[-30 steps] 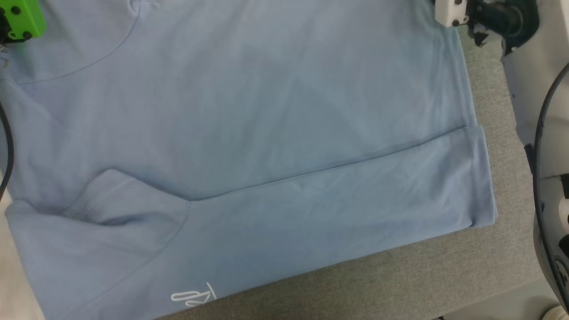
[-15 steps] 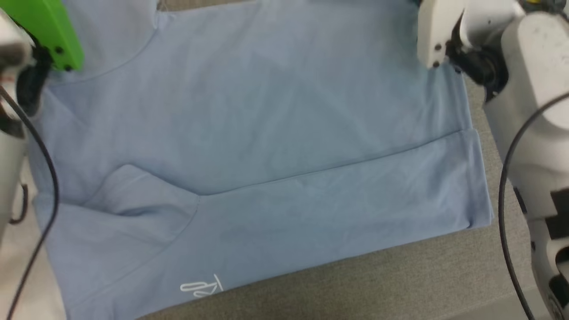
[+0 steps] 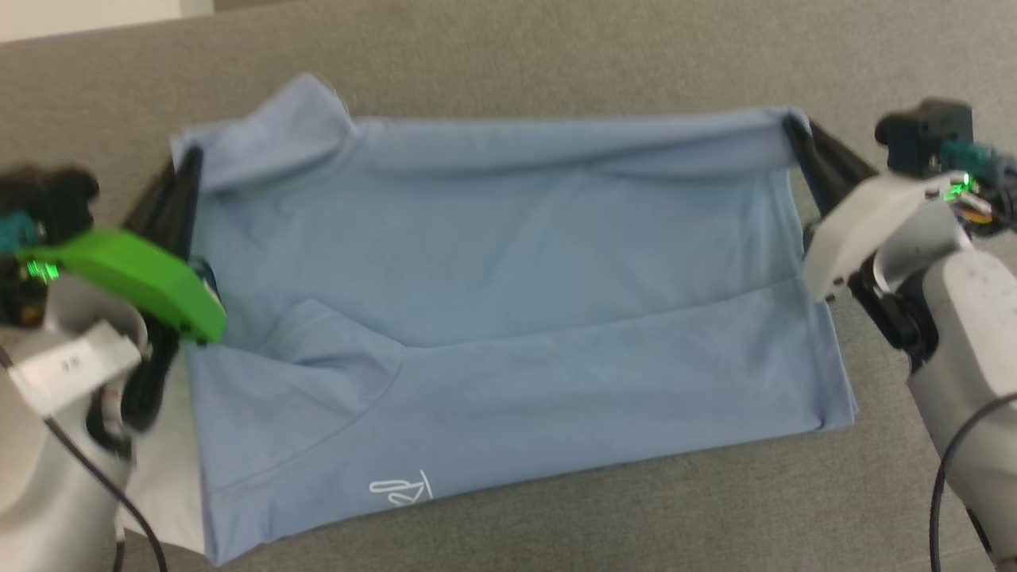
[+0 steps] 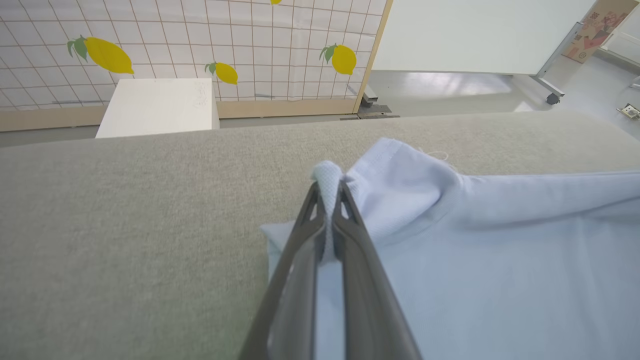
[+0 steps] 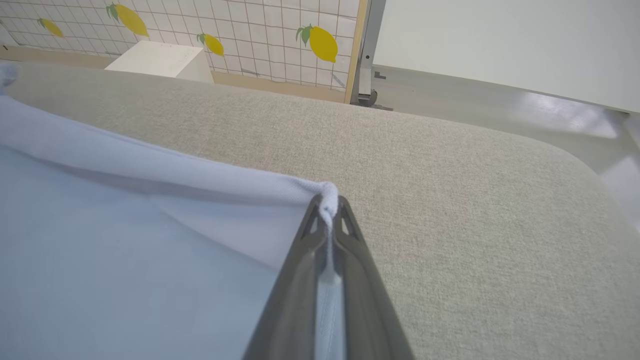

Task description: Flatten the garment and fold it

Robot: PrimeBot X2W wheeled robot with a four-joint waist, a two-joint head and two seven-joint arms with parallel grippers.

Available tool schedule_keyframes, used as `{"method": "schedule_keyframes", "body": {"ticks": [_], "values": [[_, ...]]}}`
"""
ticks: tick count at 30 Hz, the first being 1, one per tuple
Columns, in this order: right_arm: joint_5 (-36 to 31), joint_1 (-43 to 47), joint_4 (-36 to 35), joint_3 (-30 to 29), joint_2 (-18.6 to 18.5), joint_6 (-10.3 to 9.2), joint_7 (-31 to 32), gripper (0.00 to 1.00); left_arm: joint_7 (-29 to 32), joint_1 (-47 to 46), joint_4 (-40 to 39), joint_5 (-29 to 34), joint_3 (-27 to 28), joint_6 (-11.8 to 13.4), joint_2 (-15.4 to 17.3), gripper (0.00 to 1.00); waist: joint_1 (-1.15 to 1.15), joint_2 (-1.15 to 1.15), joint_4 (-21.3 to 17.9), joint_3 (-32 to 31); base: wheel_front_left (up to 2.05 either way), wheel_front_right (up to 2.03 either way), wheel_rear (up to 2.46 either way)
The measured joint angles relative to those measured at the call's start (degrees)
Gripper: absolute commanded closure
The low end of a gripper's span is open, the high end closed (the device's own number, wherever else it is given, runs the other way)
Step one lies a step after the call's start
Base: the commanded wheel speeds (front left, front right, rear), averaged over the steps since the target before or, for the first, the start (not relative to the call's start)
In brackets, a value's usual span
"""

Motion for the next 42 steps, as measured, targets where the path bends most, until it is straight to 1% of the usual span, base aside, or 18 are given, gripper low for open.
{"method": "schedule_keyframes", "body": {"ticks": [4, 7, 11, 14, 19, 22, 27, 28, 29, 30, 31, 33, 36, 37, 40, 42], "values": [[0.69, 5.39, -0.97, -0.67, -1.60, 0.00, 1.07, 1.00, -0.89, 8.93, -2.80, -2.40, 0.37, 0.34, 0.27, 1.00, 0.00, 0.00, 1.12, -3.99, 0.00, 0.00, 0.00], [0.96, 8.53, -1.65, -0.80, -2.92, 0.00, 3.01, 1.00, -0.87, 14.80, -4.99, -4.71, 0.78, 0.59, 0.88, 1.00, 0.00, 0.00, 2.03, -6.53, 0.00, 0.00, 0.00], [1.04, 11.90, -2.38, -0.70, -4.37, 0.00, 6.99, 1.00, -0.02, 20.74, -7.92, -7.28, 0.76, 1.02, 1.27, 1.00, 0.00, 0.00, 3.59, -8.72, 0.00, 0.00, 0.00], [1.00, 13.53, -2.71, 0.71, -5.35, 0.00, 10.39, 1.00, 1.21, 24.10, -9.40, -8.53, -0.21, 1.00, 1.33, 1.00, 0.00, 0.00, 4.81, -9.44, 0.00, 0.00, 0.00], [0.93, 14.23, -2.67, 4.09, -6.86, 0.00, 16.60, 1.00, 4.46, 26.35, -10.13, -9.32, -3.13, 0.37, 1.25, 1.00, 0.00, 0.00, 6.15, -9.35, 0.00, 0.00, 0.00], [0.96, 14.13, -2.03, 5.86, -7.09, 0.00, 20.27, 1.00, 6.53, 26.27, -9.11, -9.44, -4.88, -0.21, 1.19, 1.00, 0.00, 0.00, 6.41, -8.60, 0.00, 0.00, 0.00], [1.98, 12.40, -1.18, 6.50, -6.98, -0.01, 23.72, 1.00, 7.81, 24.90, -7.10, -9.01, -6.59, -1.10, 0.66, 1.00, 0.00, 0.00, 6.86, -7.75, 0.00, 0.00, 0.00], [2.42, 12.24, -0.97, 6.22, -6.86, -0.01, 24.31, 0.77, 7.81, 24.63, -6.72, -9.01, -6.65, -1.26, 0.20, 1.00, 0.00, 0.00, 6.94, -7.79, 0.00, 0.00, 0.00], [2.63, 12.18, -0.89, 6.00, -6.82, -0.01, 24.63, 0.39, 7.77, 24.47, -6.39, -9.01, -6.62, -1.35, -0.20, 0.82, 0.00, 0.00, 6.98, -7.93, 0.00, 0.00, 0.00], [2.78, 12.18, -0.85, 5.71, -6.77, -0.01, 24.95, 0.00, 7.69, 24.38, -6.12, -9.01, -6.66, -1.36, -0.44, 0.23, 0.00, 0.00, 7.01, -8.09, 0.00, 0.00, 0.00], [3.20, 12.23, -0.86, 5.23, -6.61, -0.01, 25.16, 0.00, 7.40, 24.30, -5.81, -9.01, -6.70, -1.36, -0.69, 0.00, 0.00, 0.00, 7.06, -8.34, 0.00, 0.00, 0.00], [3.56, 12.86, -1.30, 4.10, -6.46, -0.01, 25.10, 0.00, 6.25, 24.32, -5.43, -9.00, -6.64, -1.35, -1.20, 0.00, 0.00, 0.00, 7.17, -8.92, 0.00, 0.00, 0.00], [4.09, 15.46, -3.27, 1.36, -6.10, -0.01, 24.14, 0.00, 2.47, 24.43, -5.42, -8.55, -5.83, -0.77, -2.76, 0.00, 0.00, 0.00, 7.38, -10.14, 0.00, 0.00, 0.00], [4.22, 16.44, -3.92, 0.49, -5.95, -0.01, 23.84, 0.00, 0.99, 24.50, -5.41, -8.00, -5.46, 0.00, -3.12, 0.00, 0.00, 0.00, 7.44, -10.50, 0.00, 0.00, 0.00], [4.46, 20.14, -7.40, -2.66, -5.28, -0.01, 21.64, 0.00, -5.42, 24.48, -5.15, -3.46, -4.15, 3.69, -3.92, 0.00, 0.00, 0.00, 7.67, -11.80, 0.00, 0.00, 0.00], [4.32, 22.67, -10.04, -5.46, -4.33, -0.01, 20.28, 0.00, -10.31, 24.33, -4.82, -0.79, -3.32, 5.73, -5.10, 0.00, 0.00, 0.00, 7.93, -12.74, 0.00, 0.00, 0.00]]}}
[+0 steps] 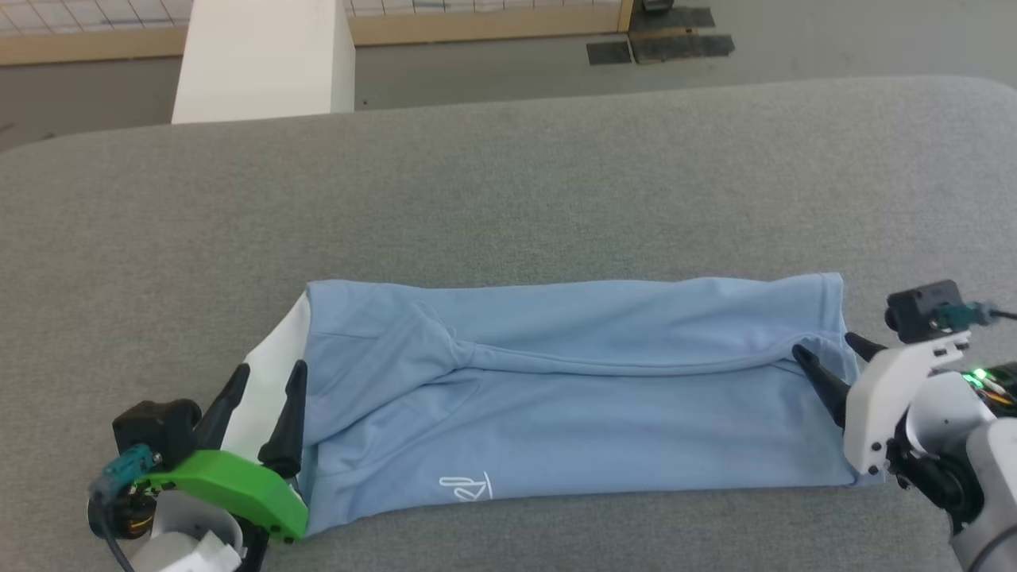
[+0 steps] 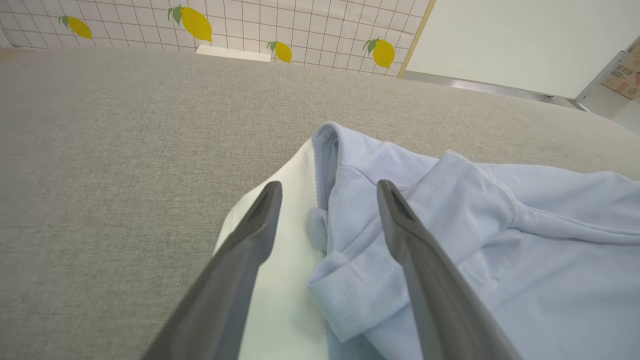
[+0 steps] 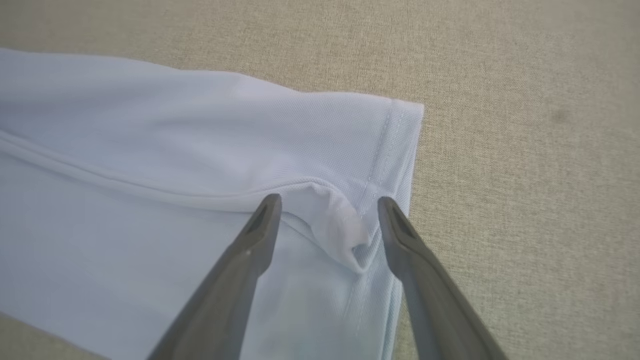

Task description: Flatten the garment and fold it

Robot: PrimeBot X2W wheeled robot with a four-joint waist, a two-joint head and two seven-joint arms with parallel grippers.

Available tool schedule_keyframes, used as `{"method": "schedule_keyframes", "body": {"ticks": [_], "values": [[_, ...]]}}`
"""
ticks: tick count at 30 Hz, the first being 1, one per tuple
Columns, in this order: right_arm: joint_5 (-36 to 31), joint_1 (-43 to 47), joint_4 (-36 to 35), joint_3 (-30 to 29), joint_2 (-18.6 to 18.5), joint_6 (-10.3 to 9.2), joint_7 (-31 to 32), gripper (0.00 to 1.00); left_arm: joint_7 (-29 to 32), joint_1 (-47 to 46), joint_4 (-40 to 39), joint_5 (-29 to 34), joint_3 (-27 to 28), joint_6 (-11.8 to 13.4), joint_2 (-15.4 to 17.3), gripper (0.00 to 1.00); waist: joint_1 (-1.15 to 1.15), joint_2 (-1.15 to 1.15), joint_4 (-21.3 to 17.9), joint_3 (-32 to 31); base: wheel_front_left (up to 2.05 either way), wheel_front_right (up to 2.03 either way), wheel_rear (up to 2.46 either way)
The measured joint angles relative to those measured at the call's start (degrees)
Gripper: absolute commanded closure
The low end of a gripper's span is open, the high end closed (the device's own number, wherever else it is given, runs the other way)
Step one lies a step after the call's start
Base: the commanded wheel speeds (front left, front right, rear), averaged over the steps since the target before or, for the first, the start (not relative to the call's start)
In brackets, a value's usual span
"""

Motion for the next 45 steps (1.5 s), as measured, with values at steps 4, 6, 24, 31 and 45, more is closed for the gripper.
{"method": "schedule_keyframes", "body": {"ticks": [4, 6, 24, 31, 45], "values": [[-1.40, 4.65, -4.39, -5.93, 2.96, 0.00, -3.11, 0.00, -4.36, -0.71, 1.58, 5.11, 1.63, 3.28, -2.78, 0.00, 0.00, 0.00, 0.66, -1.66, 0.00, 0.00, 0.00], [-2.30, 6.30, -6.01, -9.02, 4.80, 0.00, -4.26, 0.00, -4.89, -1.68, 1.70, 7.77, 3.15, 4.16, -4.36, 0.00, 0.00, 0.00, 1.02, -2.34, 0.00, 0.00, 0.00], [-10.58, 4.93, -2.34, -29.29, 20.02, 0.00, -7.93, 0.00, -5.19, -3.10, 1.78, 29.34, 20.67, -4.91, -20.68, 0.00, 0.00, 0.00, 2.16, -4.10, 0.00, 0.00, 0.00], [-13.04, 0.12, 9.05, -33.29, 20.41, 0.00, -4.52, 0.00, -5.17, -3.09, 3.67, 32.63, 23.27, -8.16, -23.38, 0.00, 0.00, 0.00, 2.90, -3.81, 0.00, 0.00, 0.00], [-14.96, -7.55, 18.40, -34.62, 19.09, -0.02, 15.19, 0.95, -5.19, -3.24, 5.50, 35.54, 26.18, -11.29, -25.60, 0.00, 0.00, 0.00, 3.57, -2.91, 0.00, 0.00, 0.00]]}}
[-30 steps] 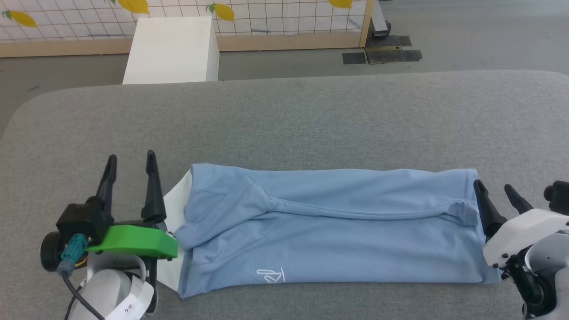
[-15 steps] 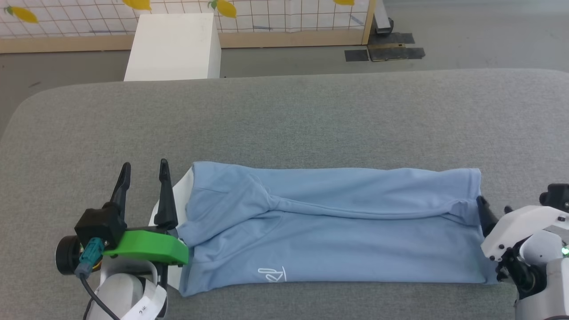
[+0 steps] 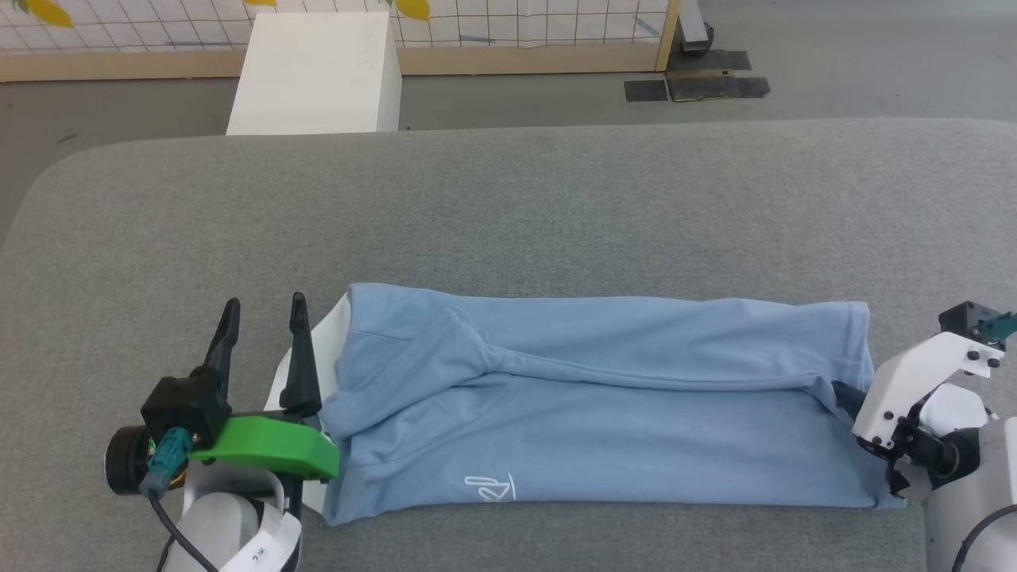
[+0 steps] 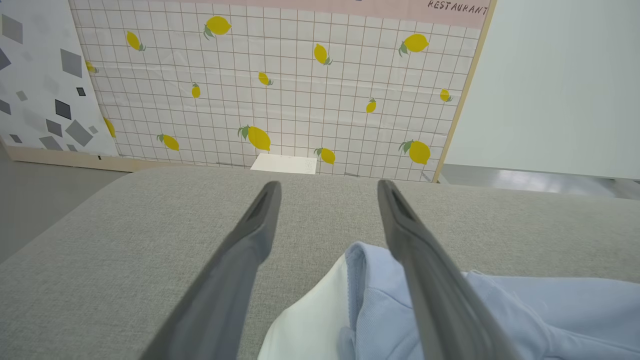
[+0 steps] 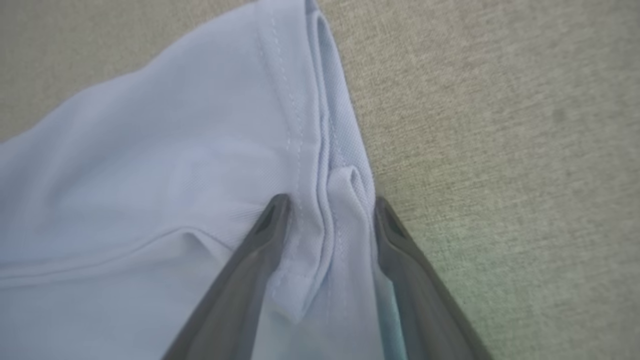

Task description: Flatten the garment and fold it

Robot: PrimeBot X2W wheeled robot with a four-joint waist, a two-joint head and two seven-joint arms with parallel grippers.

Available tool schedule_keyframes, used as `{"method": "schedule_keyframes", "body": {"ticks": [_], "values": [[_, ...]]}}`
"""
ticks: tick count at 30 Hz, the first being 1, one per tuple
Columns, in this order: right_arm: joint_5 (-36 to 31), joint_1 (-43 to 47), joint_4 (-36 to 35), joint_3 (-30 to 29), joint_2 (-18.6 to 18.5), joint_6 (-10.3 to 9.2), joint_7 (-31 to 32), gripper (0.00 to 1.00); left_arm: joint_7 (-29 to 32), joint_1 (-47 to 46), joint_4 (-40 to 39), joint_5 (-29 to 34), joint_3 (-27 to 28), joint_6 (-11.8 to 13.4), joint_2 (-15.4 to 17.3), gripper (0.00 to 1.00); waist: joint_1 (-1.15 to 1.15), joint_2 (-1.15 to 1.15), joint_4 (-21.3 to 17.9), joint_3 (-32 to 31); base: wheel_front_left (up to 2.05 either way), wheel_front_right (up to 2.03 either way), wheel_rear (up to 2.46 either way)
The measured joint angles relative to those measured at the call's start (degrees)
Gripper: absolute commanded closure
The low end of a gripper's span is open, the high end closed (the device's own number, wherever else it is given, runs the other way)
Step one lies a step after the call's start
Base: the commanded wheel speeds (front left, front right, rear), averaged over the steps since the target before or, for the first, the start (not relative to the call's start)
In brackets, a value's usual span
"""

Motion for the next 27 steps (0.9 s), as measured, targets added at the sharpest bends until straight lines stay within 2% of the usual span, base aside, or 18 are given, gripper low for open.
{"method": "schedule_keyframes", "body": {"ticks": [1, 5, 9, 12, 17, 22, 27], "values": [[0.11, 0.02, -0.20, 0.01, 0.02, 0.00, 0.19, 1.00, 0.00, -0.01, 0.09, 0.23, 0.14, -0.03, -0.11, 0.00, 0.00, 0.00, -0.01, 0.03, 0.00, 0.00, 0.00], [0.18, 0.21, -1.52, 0.34, 0.62, 0.00, 0.73, 1.00, 0.01, -0.06, 0.58, 0.38, 0.96, -0.56, -0.26, 0.00, 0.00, 0.00, -0.01, 0.05, 0.00, 0.00, 0.00], [-1.32, 1.15, -3.50, -0.35, 0.57, 0.02, -1.75, 1.00, 0.00, -0.07, 0.63, 0.76, 1.52, -0.57, -0.47, 0.00, 0.00, 0.00, -0.06, 0.03, 0.00, 0.00, 0.00], [-4.23, 1.54, -4.67, -2.71, -0.26, 0.05, -5.26, 1.00, 0.00, -0.09, 0.60, 0.82, 1.74, -0.85, -0.57, 0.00, 0.00, 0.00, 0.00, 0.18, 0.00, 0.00, 0.00], [-13.21, 1.54, -6.20, -7.78, -3.64, 0.04, -12.10, 1.00, 0.00, -0.36, 0.64, 1.12, 1.89, -1.04, -0.75, 0.00, 0.00, 0.00, 0.31, 0.69, 0.00, 0.00, 0.00], [-18.23, 1.54, -5.80, -11.44, -4.68, 0.04, -13.91, 1.00, 0.00, -0.64, 0.94, 1.29, 1.88, -1.09, -0.83, 0.00, 0.00, 0.00, 0.77, 1.02, 0.00, 0.00, 0.00], [-19.31, 1.66, -5.71, -11.25, -4.79, 0.04, -14.82, 1.00, 0.00, -0.73, 1.23, 1.32, 1.86, -1.33, -0.89, 0.00, 0.00, 0.00, 1.02, 0.92, 0.00, 0.00, 0.00]]}}
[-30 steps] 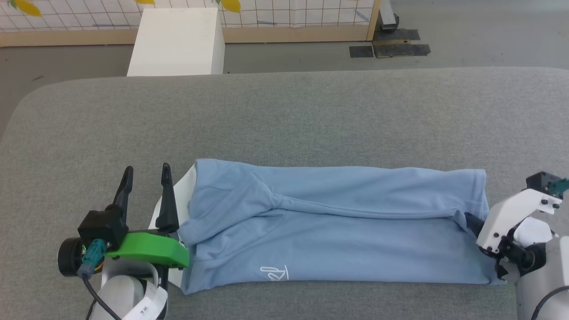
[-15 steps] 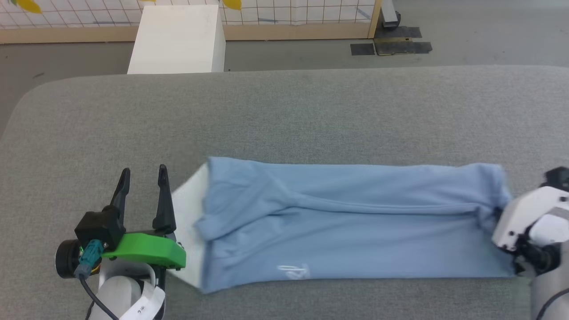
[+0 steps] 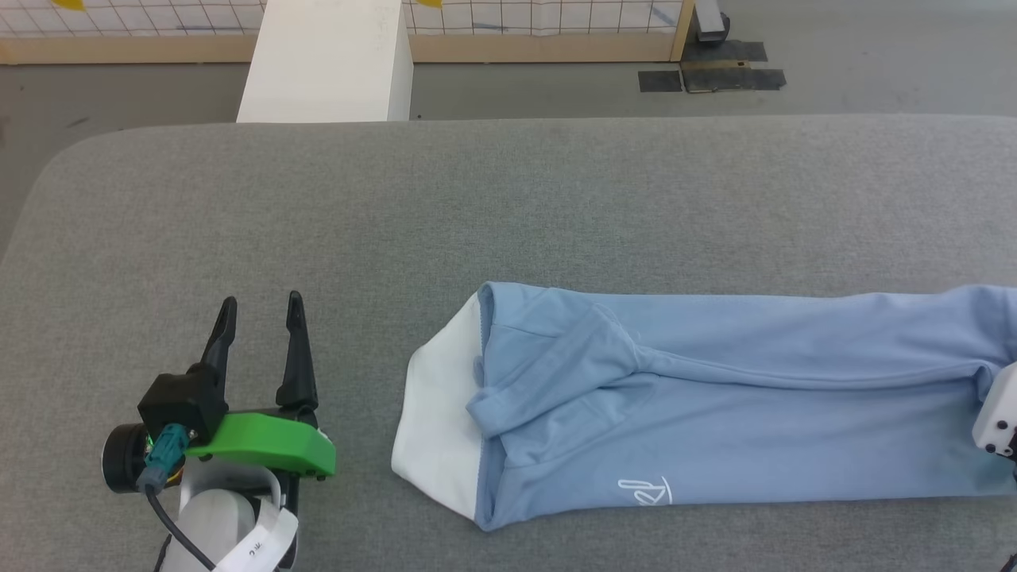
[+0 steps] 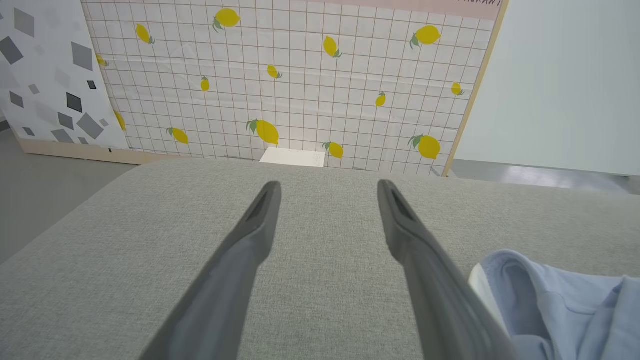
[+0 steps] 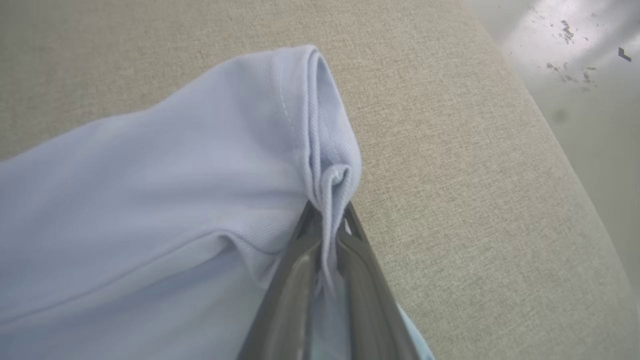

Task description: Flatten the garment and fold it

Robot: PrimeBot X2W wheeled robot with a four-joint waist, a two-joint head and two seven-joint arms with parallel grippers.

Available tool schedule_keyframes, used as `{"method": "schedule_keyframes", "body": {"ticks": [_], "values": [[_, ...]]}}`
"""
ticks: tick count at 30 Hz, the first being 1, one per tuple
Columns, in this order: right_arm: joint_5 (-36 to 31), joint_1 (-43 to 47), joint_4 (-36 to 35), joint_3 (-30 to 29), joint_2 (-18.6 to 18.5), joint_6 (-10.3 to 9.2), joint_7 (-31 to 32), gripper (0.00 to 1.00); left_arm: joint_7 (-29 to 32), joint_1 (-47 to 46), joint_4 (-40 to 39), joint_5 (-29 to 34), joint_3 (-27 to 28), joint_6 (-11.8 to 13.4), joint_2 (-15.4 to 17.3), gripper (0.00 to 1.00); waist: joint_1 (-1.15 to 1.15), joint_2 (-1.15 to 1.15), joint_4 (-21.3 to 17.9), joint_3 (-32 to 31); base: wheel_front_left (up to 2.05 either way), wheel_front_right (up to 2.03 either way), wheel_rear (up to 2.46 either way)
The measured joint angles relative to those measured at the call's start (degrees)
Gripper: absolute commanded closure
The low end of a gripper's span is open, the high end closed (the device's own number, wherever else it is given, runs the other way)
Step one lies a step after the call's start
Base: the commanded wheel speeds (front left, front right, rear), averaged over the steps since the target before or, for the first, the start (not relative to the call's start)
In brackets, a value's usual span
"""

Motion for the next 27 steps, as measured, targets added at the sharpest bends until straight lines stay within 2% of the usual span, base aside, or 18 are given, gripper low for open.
{"method": "schedule_keyframes", "body": {"ticks": [5, 8, 14, 18, 22, 27], "values": [[1.79, 1.92, -4.72, 5.89, -0.30, 0.00, 1.03, 1.00, 0.00, 0.04, 0.19, 0.07, 0.01, -0.13, -0.05, 0.00, 0.00, 0.00, 0.05, -0.90, 0.00, 0.00, 0.00], [5.79, 4.63, -12.07, 12.56, -0.01, -0.01, 6.23, 1.00, 0.00, 0.12, 0.22, 0.07, -0.10, -0.20, -0.09, 0.00, 0.00, 0.00, 0.22, -1.51, 0.00, 0.00, 0.00], [15.04, 11.98, -36.46, 27.93, 0.88, -0.02, 21.17, 1.00, 0.00, 0.20, 0.38, 0.18, -0.27, -0.24, -0.11, 0.00, 0.00, 0.00, 0.55, -2.50, 0.00, 0.00, 0.00], [17.75, 12.49, -47.22, 38.35, 0.47, -0.02, 25.61, 1.00, 0.00, 0.19, 0.55, 0.21, -0.51, -0.25, -0.12, 0.00, 0.00, 0.00, 0.94, -2.55, 0.00, 0.00, 0.00], [19.17, 9.27, -48.12, 49.36, -0.20, -0.02, 25.92, 1.00, 0.00, 0.12, 0.58, 0.21, -0.67, -0.26, -0.14, 0.00, 0.00, 0.00, 1.16, -2.00, 0.00, 0.00, 0.00], [20.62, 1.48, -39.27, 60.25, 2.19, -0.02, 21.82, 1.00, 0.00, -0.50, 0.60, 0.22, -1.01, -0.51, -0.16, 0.00, 0.00, 0.00, 1.57, -0.73, 0.00, 0.00, 0.00]]}}
